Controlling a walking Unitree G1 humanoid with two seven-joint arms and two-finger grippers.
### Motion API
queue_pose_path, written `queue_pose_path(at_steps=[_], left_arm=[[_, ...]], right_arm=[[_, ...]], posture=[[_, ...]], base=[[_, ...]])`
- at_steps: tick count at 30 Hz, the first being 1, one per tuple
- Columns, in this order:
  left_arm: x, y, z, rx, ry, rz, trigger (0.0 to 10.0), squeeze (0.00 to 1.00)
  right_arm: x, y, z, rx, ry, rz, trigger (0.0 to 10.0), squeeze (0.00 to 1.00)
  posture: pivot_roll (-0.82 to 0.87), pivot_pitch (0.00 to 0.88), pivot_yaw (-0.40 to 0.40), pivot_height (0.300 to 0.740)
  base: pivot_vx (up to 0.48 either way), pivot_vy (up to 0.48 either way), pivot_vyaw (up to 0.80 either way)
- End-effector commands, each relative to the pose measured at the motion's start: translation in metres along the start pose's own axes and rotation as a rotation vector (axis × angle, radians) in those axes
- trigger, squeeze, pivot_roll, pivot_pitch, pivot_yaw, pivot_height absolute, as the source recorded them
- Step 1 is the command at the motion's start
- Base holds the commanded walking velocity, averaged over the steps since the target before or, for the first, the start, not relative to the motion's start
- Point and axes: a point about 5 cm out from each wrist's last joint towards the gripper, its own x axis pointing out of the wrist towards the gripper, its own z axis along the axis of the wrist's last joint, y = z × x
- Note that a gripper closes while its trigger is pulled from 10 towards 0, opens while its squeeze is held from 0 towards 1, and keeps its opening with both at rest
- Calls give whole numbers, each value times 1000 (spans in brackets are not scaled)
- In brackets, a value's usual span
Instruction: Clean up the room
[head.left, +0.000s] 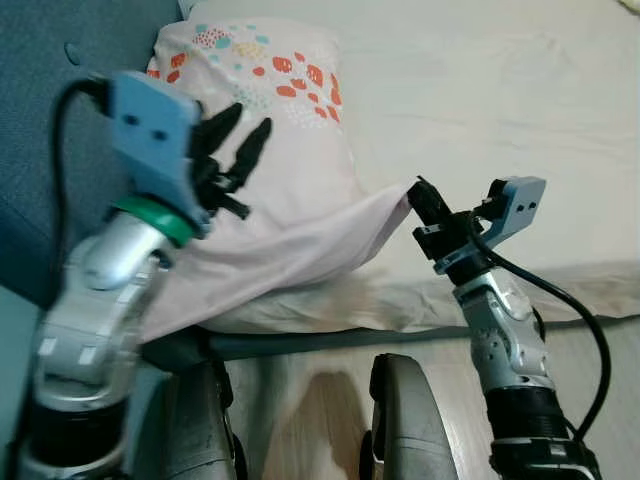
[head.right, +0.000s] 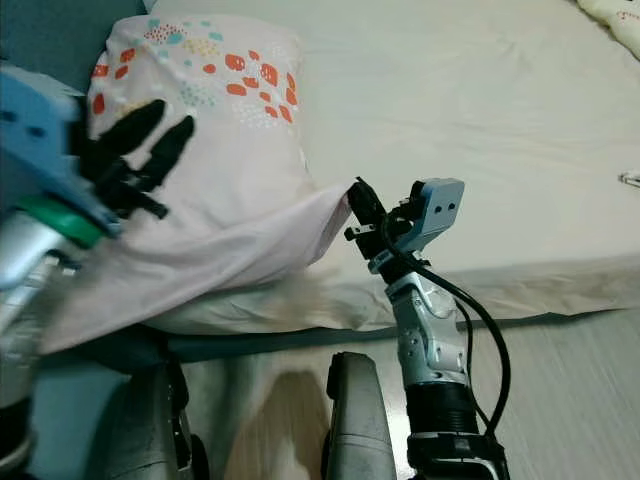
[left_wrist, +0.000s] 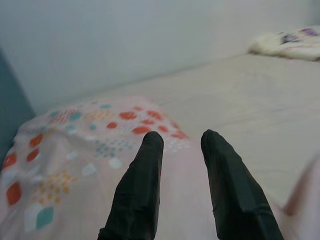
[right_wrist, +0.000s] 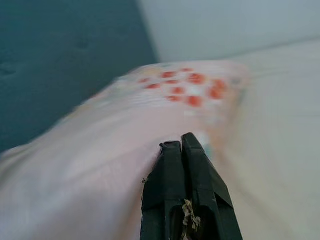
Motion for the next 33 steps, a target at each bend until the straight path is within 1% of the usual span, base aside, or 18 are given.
queue_pose_path(at_steps=[1,2,4,6,7,8,9,10,11,13,14,15,20,22,28,33], left_arm=[[-1,2,-1,16,12,28,10000,0],[-1,2,-2,16,15,30,10000,0],[-1,5,-4,31,23,45,10000,0],[-1,7,-6,40,24,63,10000,0],[0,8,-7,47,23,69,10000,0],[0,8,-7,52,20,78,10000,0],[0,8,-7,52,20,78,10000,0],[1,6,-8,59,17,86,10000,0],[1,5,-8,60,15,87,10000,0],[2,4,-9,63,14,89,10000,0],[2,3,-10,63,15,88,10000,0],[2,2,-12,63,18,87,10000,0],[2,1,-14,63,22,82,10000,0],[3,-2,-16,66,25,76,10000,0],[5,-6,-18,62,22,69,10000,0],[6,-10,-21,61,23,58,10000,0]], right_arm=[[-1,4,2,-3,2,31,10000,0],[-2,6,1,-3,8,37,10000,0],[-8,4,-11,-6,62,30,10000,0],[-17,3,-29,13,161,35,10000,0],[-22,3,-38,0,206,39,10000,0],[-27,5,-47,13,251,49,10000,0],[-27,5,-47,13,251,49,10000,0],[-37,7,-61,32,322,73,10000,0],[-39,7,-64,28,340,77,10000,0],[-47,6,-73,57,391,62,10000,0],[-52,4,-78,51,417,52,10000,0],[-60,-1,-85,52,455,23,10000,0],[-68,-6,-90,49,470,-1,10000,0],[-70,-9,-93,15,493,-16,10000,0],[-69,-8,-97,14,494,-13,10000,0],[-73,-9,-103,11,512,-18,10000,0]], posture=[[49,32,1,608],[49,32,1,613],[48,32,-2,623],[46,29,-2,632],[46,27,-3,632],[46,27,-3,632],[46,27,-3,632],[44,24,-4,632],[44,24,-4,632],[39,22,-6,632],[39,19,-8,632],[38,17,-10,632],[34,16,-9,632],[32,14,-12,647],[35,11,-14,667],[36,10,-13,686]], base=[[0,0,0],[0,0,0],[0,0,0],[0,0,0],[0,0,0],[0,0,0],[0,0,0],[0,0,0],[0,0,0],[0,0,0],[0,0,0],[0,0,0],[0,0,0],[0,0,0],[0,0,0],[0,0,0]])
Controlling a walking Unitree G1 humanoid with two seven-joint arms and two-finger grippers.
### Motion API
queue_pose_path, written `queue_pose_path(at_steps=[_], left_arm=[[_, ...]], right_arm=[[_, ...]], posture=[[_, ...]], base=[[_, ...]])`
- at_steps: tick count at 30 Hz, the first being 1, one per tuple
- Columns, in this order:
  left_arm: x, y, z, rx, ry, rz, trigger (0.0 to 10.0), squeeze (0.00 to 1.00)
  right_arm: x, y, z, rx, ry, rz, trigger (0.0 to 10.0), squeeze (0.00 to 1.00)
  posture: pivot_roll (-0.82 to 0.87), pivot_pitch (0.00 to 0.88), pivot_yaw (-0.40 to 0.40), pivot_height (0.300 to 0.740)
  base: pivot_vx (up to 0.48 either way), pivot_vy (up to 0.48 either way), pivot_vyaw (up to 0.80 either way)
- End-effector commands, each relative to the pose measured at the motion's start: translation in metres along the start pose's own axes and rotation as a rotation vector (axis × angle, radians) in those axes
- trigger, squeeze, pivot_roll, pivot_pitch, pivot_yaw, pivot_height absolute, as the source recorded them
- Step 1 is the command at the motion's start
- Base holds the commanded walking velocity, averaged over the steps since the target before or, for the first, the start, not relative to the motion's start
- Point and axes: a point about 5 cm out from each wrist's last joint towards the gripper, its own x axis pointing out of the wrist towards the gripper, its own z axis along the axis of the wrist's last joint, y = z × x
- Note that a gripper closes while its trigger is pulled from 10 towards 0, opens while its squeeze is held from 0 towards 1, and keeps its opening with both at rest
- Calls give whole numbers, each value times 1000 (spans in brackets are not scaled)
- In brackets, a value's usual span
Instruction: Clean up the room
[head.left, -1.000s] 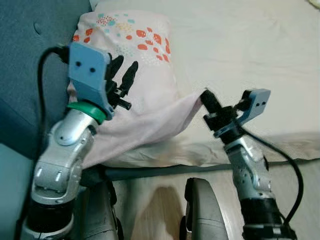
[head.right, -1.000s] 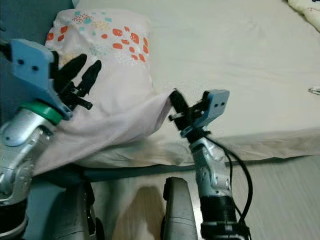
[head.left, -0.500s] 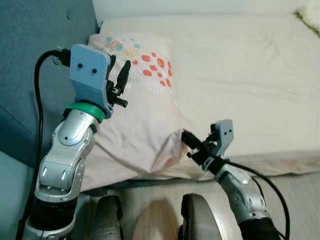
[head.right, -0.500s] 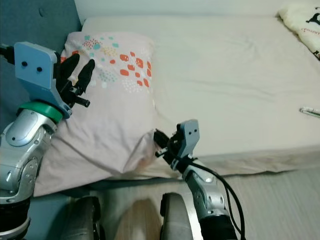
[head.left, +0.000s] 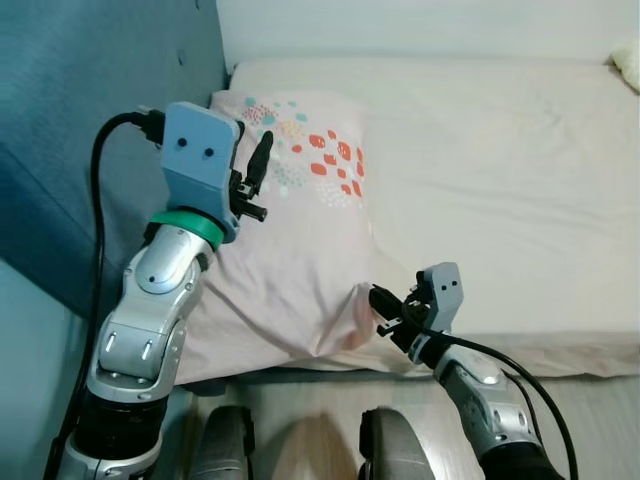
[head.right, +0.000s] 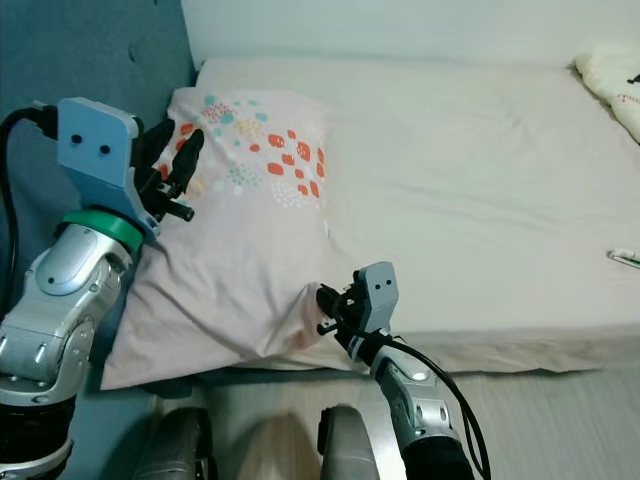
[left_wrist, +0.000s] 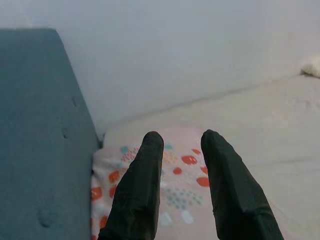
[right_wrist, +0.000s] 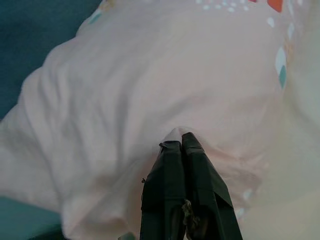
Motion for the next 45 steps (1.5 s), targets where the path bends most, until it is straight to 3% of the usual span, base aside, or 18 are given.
queue_pose_path(at_steps=[1,13,16,19,22,24,25,26,27,36,41,42,43,45], left_arm=[[0,-5,-6,5,17,-14,10000,0],[5,-19,-16,-11,35,-87,10000,0],[-3,-35,-42,-42,139,-227,10000,0],[-12,-40,-62,-20,205,-271,10000,0],[-37,-45,-110,35,370,-317,10000,0],[-45,-45,-123,41,417,-318,10000,0],[-49,-43,-130,47,439,-308,10000,0],[-51,-42,-133,51,451,-301,10000,0],[-54,-41,-136,56,461,-289,10000,0],[-55,-37,-134,62,439,-275,10000,0],[-57,-37,-137,68,435,-285,10000,0],[-59,-37,-139,66,440,-292,10000,0],[-62,-38,-140,64,446,-297,10000,0],[-68,-37,-143,52,460,-294,10000,0]], right_arm=[[-2,0,-4,-4,4,-1,10000,0],[-6,-10,-14,-12,28,-60,10000,0],[-10,-16,-29,-81,94,-128,10000,0],[-12,-16,-37,-83,122,-141,10000,0],[-13,-15,-49,-53,169,-164,10000,0],[-12,-15,-51,-40,177,-178,10000,0],[-10,-14,-52,-10,178,-180,10000,439],[-9,-14,-53,10,178,-180,10000,439],[-9,-13,-54,46,172,-176,10000,1000],[-8,-10,-58,35,186,-127,10000,1000],[-15,-16,-61,8,196,-156,10000,1000],[-19,-18,-59,-31,180,-177,10000,329],[-22,-20,-57,-68,158,-199,10000,0],[-25,-23,-47,-161,84,-254,10000,0]], posture=[[34,9,-12,696],[33,6,-12,740],[29,3,-10,740],[25,3,-7,740],[13,9,7,740],[13,9,7,740],[8,11,8,740],[8,11,8,740],[10,14,7,740],[9,23,1,740],[0,26,7,740],[-1,27,9,740],[-2,27,10,740],[-6,25,13,740]], base=[[0,0,0],[0,0,0],[0,0,0],[0,0,0],[0,0,0],[0,0,0],[0,0,0],[0,0,0],[0,0,0],[0,0,0],[0,0,0],[0,0,0],[0,0,0],[0,0,0]])
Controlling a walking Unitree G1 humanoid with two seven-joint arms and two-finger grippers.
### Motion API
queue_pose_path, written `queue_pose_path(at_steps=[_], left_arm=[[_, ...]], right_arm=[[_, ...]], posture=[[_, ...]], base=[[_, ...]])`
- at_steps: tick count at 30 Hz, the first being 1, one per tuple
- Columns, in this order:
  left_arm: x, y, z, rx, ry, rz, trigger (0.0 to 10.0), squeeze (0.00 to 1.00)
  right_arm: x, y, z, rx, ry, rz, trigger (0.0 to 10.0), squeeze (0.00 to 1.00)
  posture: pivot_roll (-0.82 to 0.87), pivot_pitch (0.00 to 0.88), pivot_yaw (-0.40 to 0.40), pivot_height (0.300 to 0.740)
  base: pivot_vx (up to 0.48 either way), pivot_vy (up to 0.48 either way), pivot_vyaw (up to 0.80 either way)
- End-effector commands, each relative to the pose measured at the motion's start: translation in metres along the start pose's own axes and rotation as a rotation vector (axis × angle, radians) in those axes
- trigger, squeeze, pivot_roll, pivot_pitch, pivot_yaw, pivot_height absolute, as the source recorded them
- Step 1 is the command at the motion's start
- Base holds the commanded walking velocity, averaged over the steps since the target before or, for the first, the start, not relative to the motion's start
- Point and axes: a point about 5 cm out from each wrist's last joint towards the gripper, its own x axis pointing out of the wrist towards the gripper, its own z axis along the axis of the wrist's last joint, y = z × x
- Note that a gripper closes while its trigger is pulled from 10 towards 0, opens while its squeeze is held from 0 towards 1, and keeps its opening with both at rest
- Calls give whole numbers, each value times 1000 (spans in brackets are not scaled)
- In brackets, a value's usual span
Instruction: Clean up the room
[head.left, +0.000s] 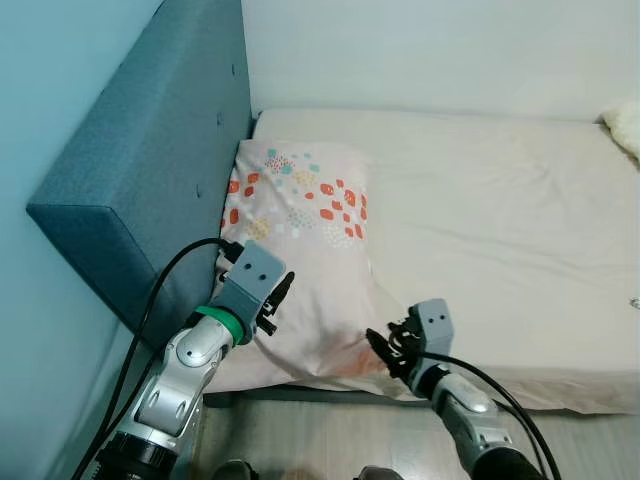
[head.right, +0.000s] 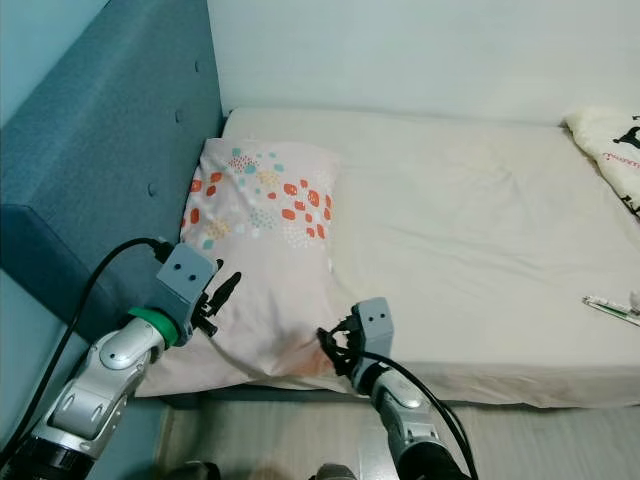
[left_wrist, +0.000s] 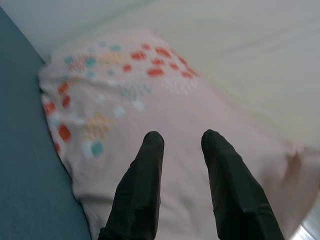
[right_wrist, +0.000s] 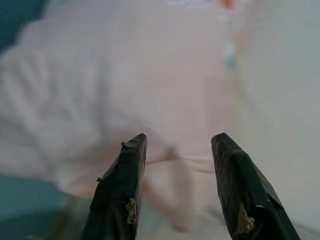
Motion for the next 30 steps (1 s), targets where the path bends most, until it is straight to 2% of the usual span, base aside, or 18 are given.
queue_pose_path(at_steps=[1,4,6,8,9,13,15,19,22,30], left_arm=[[-6,-3,-13,-23,43,-7,10000,0],[-11,-2,-25,-67,90,11,10000,0],[-14,-1,-38,-141,145,25,10000,0],[-16,-1,-44,-163,167,35,10000,0],[-17,0,-63,-170,224,73,10000,0],[-18,2,-76,-186,271,115,10000,0],[-17,1,-83,-233,298,147,10000,0],[-11,-4,-76,-250,264,137,10000,0],[-3,-8,-55,-217,173,117,10000,0],[0,-11,-49,-199,134,105,10000,0]], right_arm=[[-4,-5,11,-88,-93,-74,10000,0],[-5,-6,31,-131,-218,-153,10000,0],[-5,-4,42,-161,-285,-184,10000,0],[-3,-2,45,-164,-298,-186,10000,0],[3,5,41,-172,-274,-154,10000,0],[8,11,37,-197,-244,-123,10000,0],[13,18,38,-190,-239,-95,10000,0],[19,25,45,-192,-255,-70,10000,0],[21,25,48,-202,-250,-59,10000,0],[20,21,43,-185,-231,-75,10000,0]], posture=[[-11,22,16,740],[-17,19,19,740],[-18,16,16,740],[-23,15,17,740],[-26,11,18,740],[-28,5,18,740],[-36,2,14,740],[-30,0,5,740],[-27,0,-2,740],[-24,0,-5,740]], base=[[0,0,0],[0,0,0],[0,0,0],[0,0,0],[0,0,0],[0,0,0],[0,0,0],[0,0,0],[0,0,0],[0,0,0]])
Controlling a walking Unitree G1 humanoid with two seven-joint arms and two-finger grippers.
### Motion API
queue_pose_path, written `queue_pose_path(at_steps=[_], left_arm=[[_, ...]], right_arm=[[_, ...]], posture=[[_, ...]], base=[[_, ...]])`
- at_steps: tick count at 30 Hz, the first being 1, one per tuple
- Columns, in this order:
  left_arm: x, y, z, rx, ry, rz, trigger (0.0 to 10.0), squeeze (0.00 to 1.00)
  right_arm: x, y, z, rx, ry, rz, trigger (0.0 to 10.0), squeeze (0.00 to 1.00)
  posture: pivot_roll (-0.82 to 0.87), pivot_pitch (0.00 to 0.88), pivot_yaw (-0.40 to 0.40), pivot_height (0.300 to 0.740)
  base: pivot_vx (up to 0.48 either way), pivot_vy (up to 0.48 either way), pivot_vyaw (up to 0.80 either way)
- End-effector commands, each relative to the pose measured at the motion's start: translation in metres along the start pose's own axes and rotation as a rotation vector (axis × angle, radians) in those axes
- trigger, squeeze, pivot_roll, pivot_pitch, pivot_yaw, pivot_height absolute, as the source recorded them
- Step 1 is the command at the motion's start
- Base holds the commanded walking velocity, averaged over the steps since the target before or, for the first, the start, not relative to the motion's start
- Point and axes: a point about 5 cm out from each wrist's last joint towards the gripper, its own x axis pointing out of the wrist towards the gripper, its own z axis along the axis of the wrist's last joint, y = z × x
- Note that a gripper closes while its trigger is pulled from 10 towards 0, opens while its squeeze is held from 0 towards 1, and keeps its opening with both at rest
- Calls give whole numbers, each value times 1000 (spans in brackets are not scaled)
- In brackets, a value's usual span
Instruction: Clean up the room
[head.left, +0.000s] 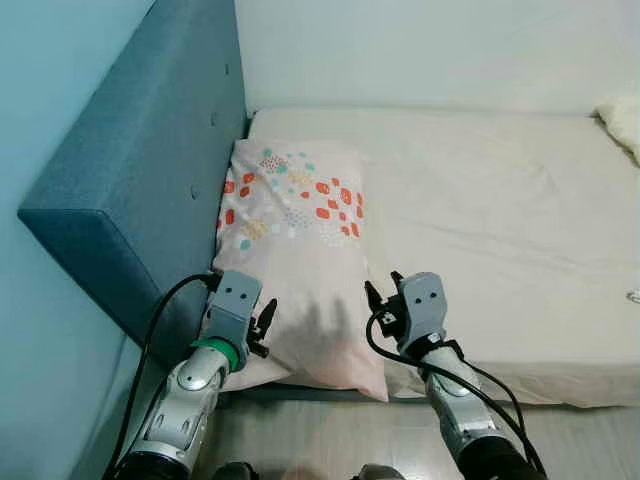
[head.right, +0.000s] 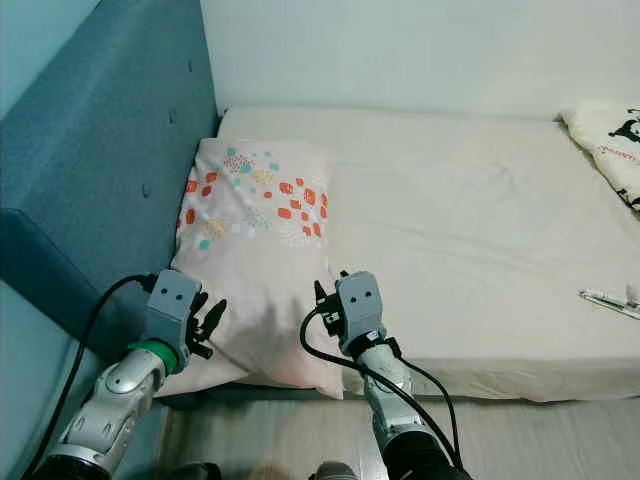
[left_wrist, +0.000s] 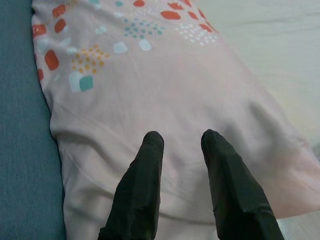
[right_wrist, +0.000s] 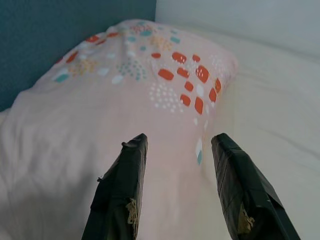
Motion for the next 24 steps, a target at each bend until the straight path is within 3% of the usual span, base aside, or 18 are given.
queue_pose_path(at_steps=[1,10,24], left_arm=[[-1,-3,-6,0,15,-6,10000,0],[-1,-7,-3,-17,0,-7,10000,0],[-2,-9,-1,50,-40,-19,10000,0]], right_arm=[[-4,-2,-9,19,43,-15,10000,0],[-5,-3,-12,33,64,-23,10000,0],[-5,-1,-14,35,76,-6,10000,0]], posture=[[-25,0,-4,740],[-23,0,0,740],[-19,0,-4,740]], base=[[0,0,0],[0,0,0],[0,-42,0]])
